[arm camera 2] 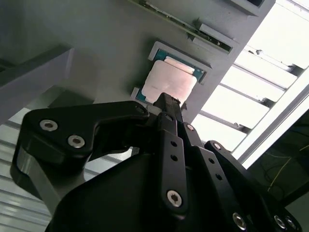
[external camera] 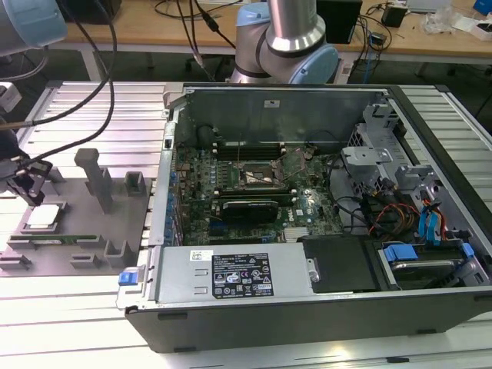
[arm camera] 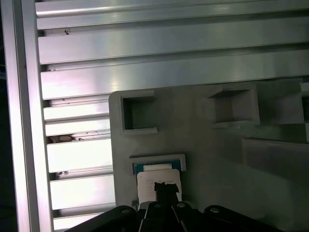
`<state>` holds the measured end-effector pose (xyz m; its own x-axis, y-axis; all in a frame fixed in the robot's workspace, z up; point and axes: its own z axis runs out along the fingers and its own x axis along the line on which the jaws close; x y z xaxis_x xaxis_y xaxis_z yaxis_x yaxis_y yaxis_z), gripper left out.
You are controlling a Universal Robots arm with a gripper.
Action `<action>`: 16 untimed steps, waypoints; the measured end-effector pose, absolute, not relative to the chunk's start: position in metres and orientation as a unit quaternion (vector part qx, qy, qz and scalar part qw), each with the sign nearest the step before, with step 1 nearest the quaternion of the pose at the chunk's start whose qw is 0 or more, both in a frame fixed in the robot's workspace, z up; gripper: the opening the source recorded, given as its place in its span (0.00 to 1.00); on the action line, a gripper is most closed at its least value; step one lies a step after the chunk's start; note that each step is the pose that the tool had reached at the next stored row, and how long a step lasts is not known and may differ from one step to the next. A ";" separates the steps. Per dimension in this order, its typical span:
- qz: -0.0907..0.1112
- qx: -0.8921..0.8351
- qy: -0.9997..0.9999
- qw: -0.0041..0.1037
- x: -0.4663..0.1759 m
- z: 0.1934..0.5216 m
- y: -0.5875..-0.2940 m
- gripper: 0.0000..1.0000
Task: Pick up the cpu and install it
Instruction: 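Pick up the cpu and move it towards the insertion slot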
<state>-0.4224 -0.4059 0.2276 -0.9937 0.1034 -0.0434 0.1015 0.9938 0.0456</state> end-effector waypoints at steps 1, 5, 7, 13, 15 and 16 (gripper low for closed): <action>0.022 0.051 0.998 0.023 -0.422 0.226 -0.406 0.11; 0.022 0.051 0.998 0.023 -0.423 0.219 -0.408 0.11; 0.022 0.051 0.998 0.023 -0.423 0.217 -0.409 0.11; 0.022 0.051 0.998 0.023 -0.424 0.213 -0.410 0.11; 0.022 0.051 0.998 0.023 -0.425 0.213 -0.410 0.11; 0.022 0.051 0.998 0.023 -0.425 0.213 -0.410 0.11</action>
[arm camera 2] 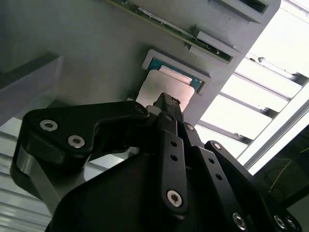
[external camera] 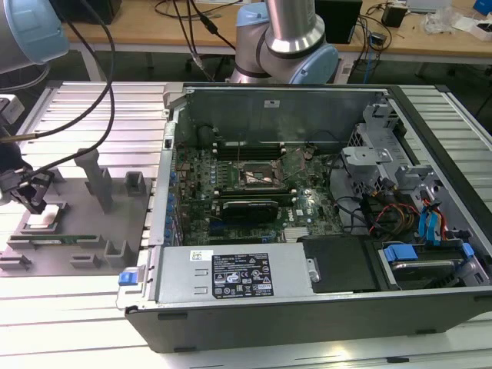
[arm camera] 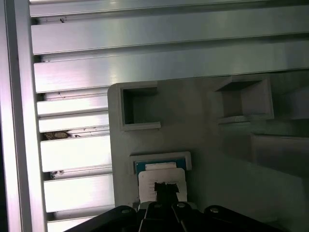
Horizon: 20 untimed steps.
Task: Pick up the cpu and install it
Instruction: 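Pick up the cpu and move it towards the insertion slot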
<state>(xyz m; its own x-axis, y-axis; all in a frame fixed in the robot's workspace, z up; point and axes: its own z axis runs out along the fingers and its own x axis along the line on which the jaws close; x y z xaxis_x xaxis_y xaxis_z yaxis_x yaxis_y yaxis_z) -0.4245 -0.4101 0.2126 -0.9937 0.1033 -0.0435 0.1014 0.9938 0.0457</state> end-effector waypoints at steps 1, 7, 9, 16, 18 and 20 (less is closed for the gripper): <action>0.022 0.051 0.998 0.023 -0.425 0.213 -0.410 0.11; 0.022 0.051 0.998 0.023 -0.425 0.213 -0.410 0.48; 0.022 0.051 0.998 0.023 -0.425 0.213 -0.410 0.54; 0.021 0.047 0.998 0.021 -0.425 0.207 -0.410 0.66; 0.020 0.036 0.999 0.016 -0.425 0.203 -0.410 0.66; 0.020 0.028 0.999 0.015 -0.425 0.198 -0.410 0.66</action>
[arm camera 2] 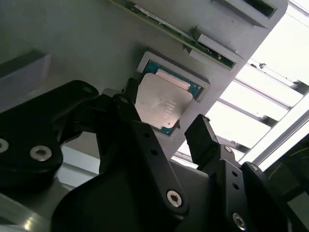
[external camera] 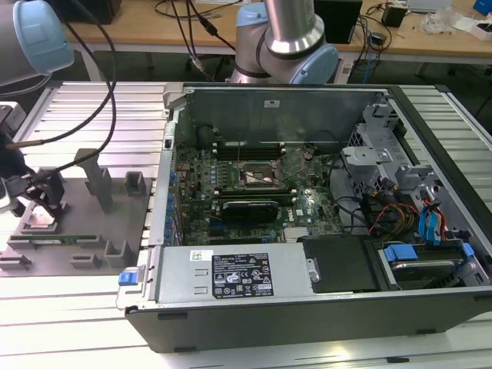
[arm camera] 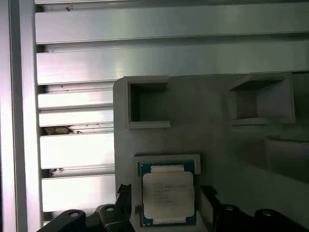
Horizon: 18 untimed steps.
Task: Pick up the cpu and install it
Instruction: 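Pick up the cpu and move it towards the insertion slot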
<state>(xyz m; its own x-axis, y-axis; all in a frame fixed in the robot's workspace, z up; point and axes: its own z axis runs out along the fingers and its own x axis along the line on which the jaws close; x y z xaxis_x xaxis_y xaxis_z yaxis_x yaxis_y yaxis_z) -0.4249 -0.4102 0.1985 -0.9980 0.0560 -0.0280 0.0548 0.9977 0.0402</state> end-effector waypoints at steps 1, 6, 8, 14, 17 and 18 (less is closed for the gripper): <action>0.020 0.024 0.999 0.014 -0.425 0.197 -0.410 0.66; 0.020 0.023 0.999 0.014 -0.423 0.194 -0.411 0.66; 0.020 0.023 0.999 0.014 -0.423 0.192 -0.411 0.66; 0.020 0.023 0.999 0.014 -0.423 0.187 -0.411 0.66; 0.020 0.023 0.999 0.014 -0.423 0.187 -0.411 0.66; 0.020 0.023 0.999 0.014 -0.423 0.187 -0.411 0.66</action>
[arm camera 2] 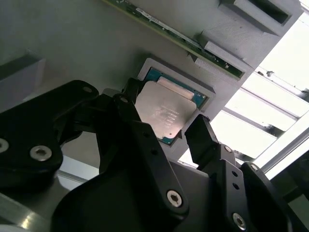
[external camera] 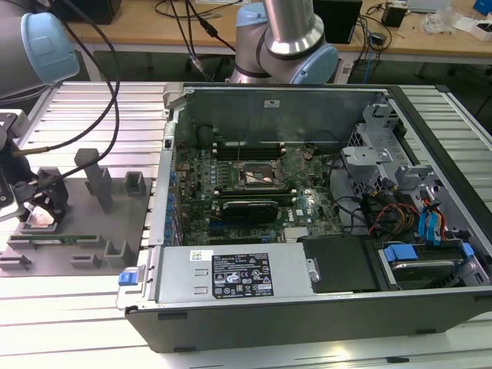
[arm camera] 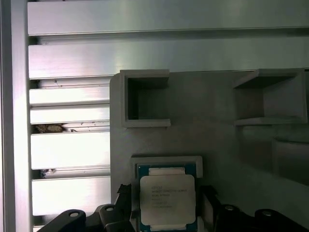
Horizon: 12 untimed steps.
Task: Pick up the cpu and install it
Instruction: 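Pick up the cpu and move it towards the insertion slot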
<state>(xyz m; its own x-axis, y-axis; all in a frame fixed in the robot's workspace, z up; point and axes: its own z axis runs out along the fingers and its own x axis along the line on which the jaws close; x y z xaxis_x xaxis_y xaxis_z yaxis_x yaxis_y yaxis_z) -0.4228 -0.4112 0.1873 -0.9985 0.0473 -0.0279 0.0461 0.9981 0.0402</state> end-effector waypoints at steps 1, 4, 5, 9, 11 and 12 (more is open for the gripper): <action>0.020 0.023 0.999 0.015 -0.423 0.187 -0.411 0.66; 0.020 0.023 0.999 0.014 -0.423 0.188 -0.411 0.66; 0.020 0.023 0.999 0.014 -0.423 0.188 -0.411 0.66; 0.020 0.023 0.999 0.014 -0.423 0.188 -0.411 0.66; 0.020 0.023 0.999 0.014 -0.423 0.188 -0.411 0.58; 0.020 0.023 0.999 0.014 -0.423 0.188 -0.411 0.58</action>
<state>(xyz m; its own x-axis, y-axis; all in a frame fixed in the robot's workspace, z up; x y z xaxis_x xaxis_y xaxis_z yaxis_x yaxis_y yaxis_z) -0.4228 -0.4112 0.1878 -0.9985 0.0473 -0.0279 0.0462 0.9981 0.0403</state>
